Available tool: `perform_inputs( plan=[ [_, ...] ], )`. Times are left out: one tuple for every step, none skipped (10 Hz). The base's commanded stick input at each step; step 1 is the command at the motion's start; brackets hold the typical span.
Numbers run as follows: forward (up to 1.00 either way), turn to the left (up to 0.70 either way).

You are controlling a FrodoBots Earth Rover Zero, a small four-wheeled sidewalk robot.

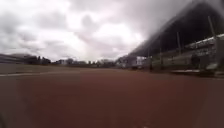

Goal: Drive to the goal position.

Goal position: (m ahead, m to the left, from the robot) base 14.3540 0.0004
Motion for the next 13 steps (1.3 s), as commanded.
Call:
perform_inputs(
  plan=[
    [0.70, 0.00],
    [0.70, 0.00],
    [0.70, 0.00],
    [0.70, 0.00],
    [0.70, 0.00],
    [0.70, 0.00],
    [0.70, 0.00],
    [0.70, 0.00],
    [0.70, 0.00],
    [0.70, 0.00],
    [0.70, 0.00],
    [0.70, 0.00],
    [0.70, 0.00]
  ],
)
